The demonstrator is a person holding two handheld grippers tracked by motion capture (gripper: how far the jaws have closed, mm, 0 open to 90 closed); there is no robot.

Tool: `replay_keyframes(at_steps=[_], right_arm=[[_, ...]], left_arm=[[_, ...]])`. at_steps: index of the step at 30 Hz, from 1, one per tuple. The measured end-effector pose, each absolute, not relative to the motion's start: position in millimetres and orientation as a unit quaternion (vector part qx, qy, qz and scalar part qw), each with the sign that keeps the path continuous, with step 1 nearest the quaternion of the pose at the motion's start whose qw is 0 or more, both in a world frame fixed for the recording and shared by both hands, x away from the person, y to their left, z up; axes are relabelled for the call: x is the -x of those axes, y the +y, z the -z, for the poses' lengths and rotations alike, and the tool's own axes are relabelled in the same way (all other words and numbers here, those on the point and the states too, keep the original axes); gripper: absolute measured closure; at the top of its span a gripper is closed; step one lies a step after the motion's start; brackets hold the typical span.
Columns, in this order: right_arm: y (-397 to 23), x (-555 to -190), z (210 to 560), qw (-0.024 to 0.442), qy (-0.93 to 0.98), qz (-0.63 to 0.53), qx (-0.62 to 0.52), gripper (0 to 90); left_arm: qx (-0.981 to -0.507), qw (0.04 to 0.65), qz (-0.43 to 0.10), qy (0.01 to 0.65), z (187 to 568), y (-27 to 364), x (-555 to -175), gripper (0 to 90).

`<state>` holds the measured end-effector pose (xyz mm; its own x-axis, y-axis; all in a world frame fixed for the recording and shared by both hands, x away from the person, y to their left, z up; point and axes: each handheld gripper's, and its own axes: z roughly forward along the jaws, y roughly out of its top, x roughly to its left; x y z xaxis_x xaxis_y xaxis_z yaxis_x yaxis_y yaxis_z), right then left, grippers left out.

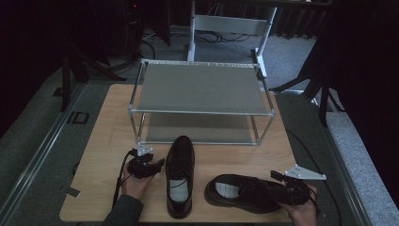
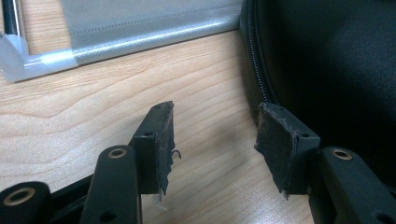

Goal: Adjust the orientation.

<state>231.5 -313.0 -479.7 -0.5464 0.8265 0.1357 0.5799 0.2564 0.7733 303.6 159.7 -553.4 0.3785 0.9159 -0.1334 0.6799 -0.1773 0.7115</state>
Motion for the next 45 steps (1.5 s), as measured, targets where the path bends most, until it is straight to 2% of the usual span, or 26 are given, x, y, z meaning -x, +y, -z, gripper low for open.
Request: replay_keyframes(at_steps=[8,16,20,24,25,27,35,39,45], right_arm=[[-338.9,-214.9,483.3,0.163,0.779,-0.39,-0.463,28.9],[-349.2,-197.6,490.0,0.166,0.799,-0.365,-0.449,14.9],[-350.6,-192.1,496.6,0.162,0.805,-0.356,-0.446,10.8],[-347.1,-191.3,503.6,0.164,0.813,-0.342,-0.443,10.1],[-341.9,-193.8,508.8,0.189,0.819,-0.313,-0.442,9.5],[-338.1,-197.9,511.0,0.213,0.822,-0.292,-0.44,9.2],[-336.9,-221.2,510.9,0.208,0.803,-0.343,-0.441,8.8],[-328.9,-240.0,504.2,0.226,0.804,-0.345,-0.428,8.9],[-334.4,-228.3,501.1,0.221,0.806,-0.345,-0.428,9.2]], left_arm=[[-0.751,0.355,-0.164,0.532,554.5,158.5,-303.6,47.0],[-0.751,0.354,-0.163,0.532,555.5,157.4,-303.7,47.0],[-0.752,0.355,-0.163,0.531,555.0,157.0,-303.5,47.0],[-0.752,0.355,-0.162,0.531,555.3,157.0,-303.6,47.0],[-0.753,0.355,-0.162,0.53,555.4,156.9,-303.6,47.0],[-0.753,0.354,-0.162,0.53,555.4,156.7,-303.7,46.9],[-0.754,0.355,-0.161,0.529,555.6,155.0,-304.0,46.9],[-0.754,0.354,-0.161,0.529,555.5,155.3,-304.0,46.9],[-0.753,0.355,-0.16,0.53,555.6,156.3,-304.2,46.9]])
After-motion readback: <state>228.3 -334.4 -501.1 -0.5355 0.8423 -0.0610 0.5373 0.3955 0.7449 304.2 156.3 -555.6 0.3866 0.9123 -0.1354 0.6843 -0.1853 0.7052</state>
